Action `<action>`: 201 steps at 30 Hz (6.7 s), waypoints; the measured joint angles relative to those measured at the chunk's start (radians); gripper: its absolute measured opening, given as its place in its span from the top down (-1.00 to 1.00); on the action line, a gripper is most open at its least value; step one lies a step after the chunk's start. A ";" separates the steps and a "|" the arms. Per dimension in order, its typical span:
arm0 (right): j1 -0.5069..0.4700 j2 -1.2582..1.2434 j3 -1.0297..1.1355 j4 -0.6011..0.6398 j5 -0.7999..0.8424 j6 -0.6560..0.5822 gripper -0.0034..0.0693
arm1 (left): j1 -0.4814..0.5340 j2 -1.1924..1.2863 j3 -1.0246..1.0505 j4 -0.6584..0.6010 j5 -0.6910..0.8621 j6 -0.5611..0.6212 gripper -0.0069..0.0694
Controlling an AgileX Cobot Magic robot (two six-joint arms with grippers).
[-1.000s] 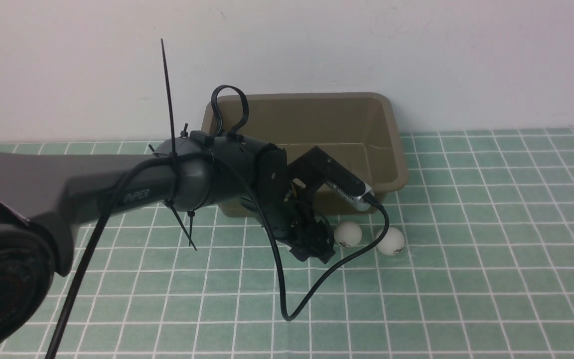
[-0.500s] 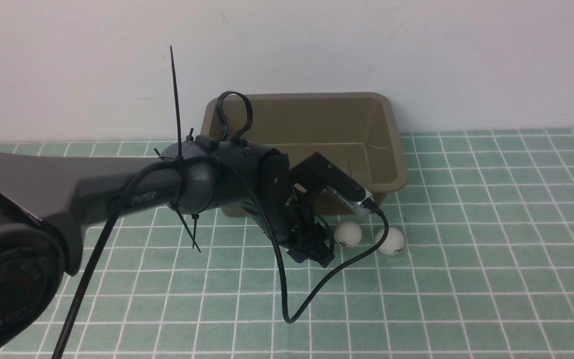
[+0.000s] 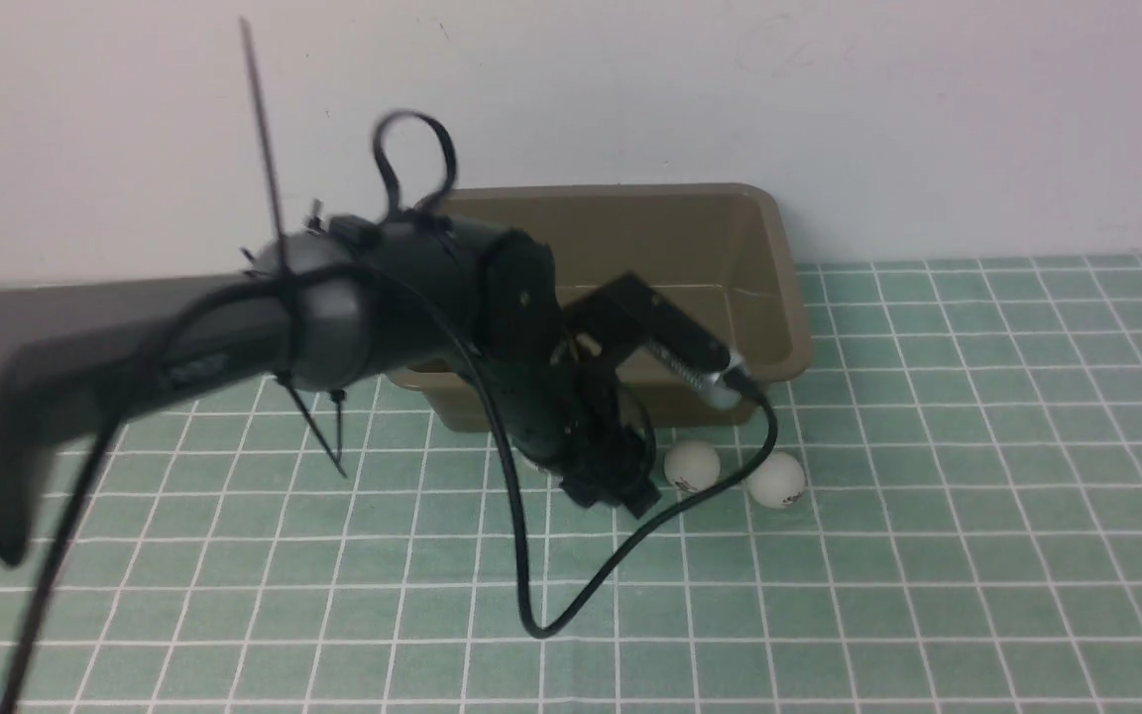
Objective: Put the table tennis balls in the box on the green coffee tablecloth.
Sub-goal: 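Reach for and grasp a ping pong ball on the table beside the basket, then drop the ball into the bin, then reach for and grasp a ping pong ball on the table beside the basket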
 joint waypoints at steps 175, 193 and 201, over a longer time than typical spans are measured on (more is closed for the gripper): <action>0.000 0.000 0.000 0.026 -0.026 -0.057 -0.37 | -0.007 0.056 0.482 -0.300 -1.075 -0.059 -0.72; 0.000 0.000 0.000 0.026 -0.027 -0.059 -0.37 | -0.008 0.105 0.480 -0.293 -1.185 -0.083 -0.70; 0.000 0.000 0.000 0.026 -0.027 -0.059 -0.37 | -0.008 0.105 0.480 -0.293 -1.186 -0.086 -0.09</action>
